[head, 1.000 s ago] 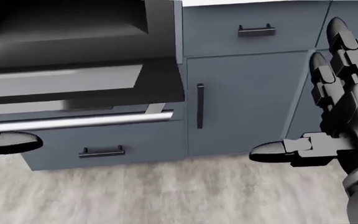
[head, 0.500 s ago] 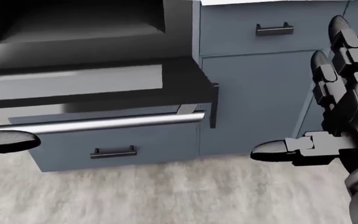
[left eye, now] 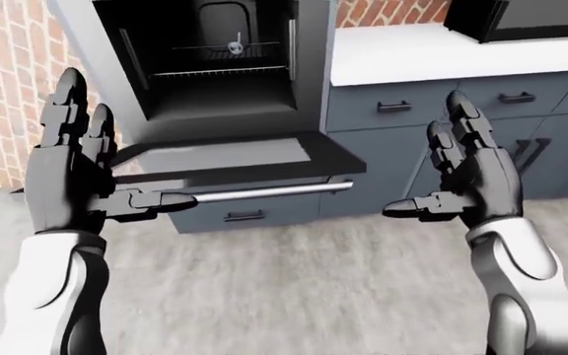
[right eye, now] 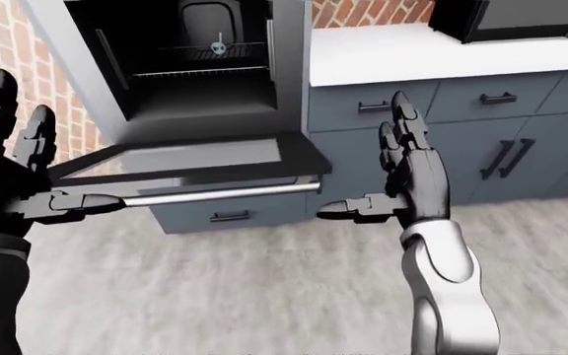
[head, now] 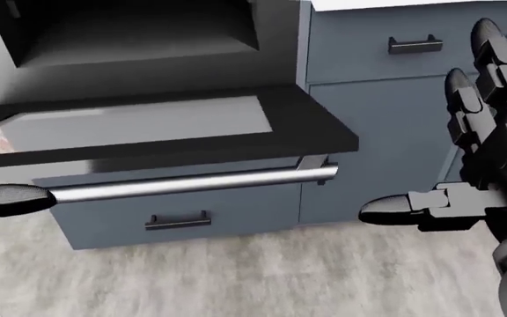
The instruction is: Close the oven door.
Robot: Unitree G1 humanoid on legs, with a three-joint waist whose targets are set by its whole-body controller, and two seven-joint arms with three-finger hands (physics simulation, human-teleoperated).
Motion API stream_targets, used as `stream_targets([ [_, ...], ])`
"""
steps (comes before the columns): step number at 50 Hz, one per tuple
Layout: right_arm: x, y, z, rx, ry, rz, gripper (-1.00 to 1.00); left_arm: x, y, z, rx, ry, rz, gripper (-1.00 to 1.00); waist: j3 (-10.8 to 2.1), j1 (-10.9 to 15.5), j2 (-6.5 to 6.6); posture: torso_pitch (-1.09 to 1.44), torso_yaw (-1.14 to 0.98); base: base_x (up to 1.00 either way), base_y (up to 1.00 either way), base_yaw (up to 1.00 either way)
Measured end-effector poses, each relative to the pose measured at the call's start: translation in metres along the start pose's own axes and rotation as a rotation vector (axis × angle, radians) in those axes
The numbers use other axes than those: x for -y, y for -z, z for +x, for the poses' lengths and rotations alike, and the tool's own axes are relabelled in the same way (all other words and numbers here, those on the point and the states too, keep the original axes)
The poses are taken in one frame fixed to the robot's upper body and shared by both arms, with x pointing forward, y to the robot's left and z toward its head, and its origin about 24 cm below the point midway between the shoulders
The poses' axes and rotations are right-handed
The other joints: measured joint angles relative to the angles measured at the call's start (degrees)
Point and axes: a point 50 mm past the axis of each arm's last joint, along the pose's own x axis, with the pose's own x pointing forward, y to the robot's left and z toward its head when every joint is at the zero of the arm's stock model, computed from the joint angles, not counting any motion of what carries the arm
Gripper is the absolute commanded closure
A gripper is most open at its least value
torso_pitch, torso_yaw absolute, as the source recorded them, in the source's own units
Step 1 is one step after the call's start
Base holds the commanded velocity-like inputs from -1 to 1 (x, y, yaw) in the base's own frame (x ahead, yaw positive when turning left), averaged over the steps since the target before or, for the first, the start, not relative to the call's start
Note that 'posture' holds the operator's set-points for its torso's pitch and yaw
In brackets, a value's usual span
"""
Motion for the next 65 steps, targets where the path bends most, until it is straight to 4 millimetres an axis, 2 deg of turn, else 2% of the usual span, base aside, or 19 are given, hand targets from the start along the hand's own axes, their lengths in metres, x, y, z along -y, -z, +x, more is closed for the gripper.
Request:
stream_targets([
  [3, -0.001, -0.002, 0.001, 0.010, -0.004, 0.001, -1.00, 0.000, -0.002, 0.000, 0.012, 0.000, 0.004, -1.00, -0.63, -0.02, 3.62, 0.00, 0.00, 0.08, 0.23, 0.00],
  [7, -0.007, 0.004, 0.001, -0.025, -0.040, 0.020, -1.00, -0.006, 0.005, 0.000, -0.031, -0.031, 0.008, -1.00, -0.13, 0.77, 2.50, 0.00, 0.00, 0.07, 0.23, 0.00],
  [16, -0.005, -0.004, 0.000, 0.018, -0.028, 0.009, -1.00, -0.004, -0.001, 0.000, -0.001, -0.022, 0.010, -1.00, -0.27, 0.92, -3.86, 0.00, 0.00, 0.08, 0.23, 0.00],
  [18, -0.003, -0.004, 0.000, 0.011, -0.019, 0.005, -1.00, -0.001, 0.000, 0.000, -0.004, -0.012, -0.001, -1.00, 0.02, 0.11, -2.89, 0.00, 0.00, 0.07, 0.24, 0.00],
  [21, 0.001, 0.002, 0.000, -0.028, 0.006, 0.007, -1.00, 0.002, 0.005, 0.000, -0.033, 0.011, -0.009, -1.00, -0.49, 0.07, -3.37, 0.00, 0.00, 0.08, 0.23, 0.00],
  [23, 0.001, 0.000, 0.001, -0.021, 0.008, 0.003, -1.00, 0.001, 0.003, 0.001, -0.025, 0.007, -0.007, -1.00, -0.70, 0.22, -2.57, 0.00, 0.00, 0.08, 0.23, 0.00],
  [25, 0.000, -0.003, 0.000, 0.002, 0.003, 0.000, -1.00, 0.000, -0.001, 0.001, -0.004, 0.000, -0.002, -1.00, -0.28, 0.16, -0.99, 0.00, 0.00, 0.08, 0.23, 0.00],
  [27, -0.001, -0.005, 0.000, 0.014, 0.000, -0.001, -1.00, -0.001, -0.003, 0.000, 0.011, -0.001, 0.001, -1.00, -0.07, -0.12, 0.97, 0.00, 0.00, 0.08, 0.23, 0.00],
  [29, -0.002, -0.006, 0.000, 0.018, -0.007, 0.001, -1.00, -0.002, -0.004, 0.000, 0.017, -0.004, 0.005, -1.00, -0.72, -0.05, 3.49, 0.00, 0.00, 0.08, 0.23, 0.00],
  [33, -0.008, 0.004, 0.000, -0.027, -0.044, 0.021, -1.00, -0.008, 0.005, -0.001, -0.031, -0.036, 0.008, -1.00, -0.08, 0.85, 2.41, 0.00, 0.00, 0.08, 0.23, 0.00],
  [39, -0.005, -0.003, 0.000, 0.006, -0.023, 0.008, -1.00, -0.005, 0.000, -0.001, -0.006, -0.024, 0.010, -1.00, -0.03, 0.76, -1.51, 0.00, 0.00, 0.08, 0.24, 0.00],
  [42, -0.005, -0.005, 0.000, 0.021, -0.028, 0.006, -1.00, -0.005, -0.002, 0.000, 0.004, -0.023, 0.011, -1.00, -0.37, 0.86, -4.10, 0.00, 0.00, 0.08, 0.24, 0.00],
  [44, -0.002, -0.002, -0.001, 0.006, -0.014, 0.005, -1.00, -0.001, 0.001, -0.001, -0.008, -0.009, -0.002, -1.00, -0.12, 0.13, -3.01, 0.00, 0.00, 0.08, 0.23, 0.00],
  [47, 0.001, 0.003, -0.001, -0.028, 0.005, 0.006, -1.00, 0.000, 0.005, 0.000, -0.032, 0.006, -0.008, -1.00, -0.74, 0.13, -3.52, 0.00, 0.00, 0.08, 0.25, 0.00],
  [49, 0.001, 0.000, 0.000, -0.016, 0.002, 0.004, -1.00, -0.001, 0.003, 0.000, -0.023, 0.000, -0.004, -1.00, -0.77, 0.25, -2.69, 0.00, 0.00, 0.07, 0.29, 0.00],
  [53, 0.000, -0.005, -0.001, 0.012, -0.004, 0.004, -1.00, -0.001, -0.003, 0.000, 0.010, -0.003, -0.001, -1.00, -0.19, -0.11, 0.57, 0.00, 0.00, 0.08, 0.31, 0.00],
  [55, -0.001, -0.006, 0.000, 0.013, -0.006, 0.005, -1.00, -0.001, -0.005, 0.001, 0.016, -0.001, 0.000, -1.00, -0.64, -0.21, 3.26, 0.00, 0.00, 0.08, 0.30, 0.00],
  [59, -0.008, 0.000, 0.001, -0.019, -0.045, 0.027, -1.00, -0.008, 0.002, 0.001, -0.022, -0.037, 0.006, -1.00, -0.28, 1.06, 2.63, 0.00, 0.00, 0.08, 0.31, 0.00],
  [65, -0.004, -0.005, 0.000, 0.004, -0.026, 0.017, -1.00, -0.006, -0.001, 0.001, -0.008, -0.029, 0.006, -1.00, -0.03, 0.78, -1.26, 0.00, 0.00, 0.08, 0.31, 0.00],
])
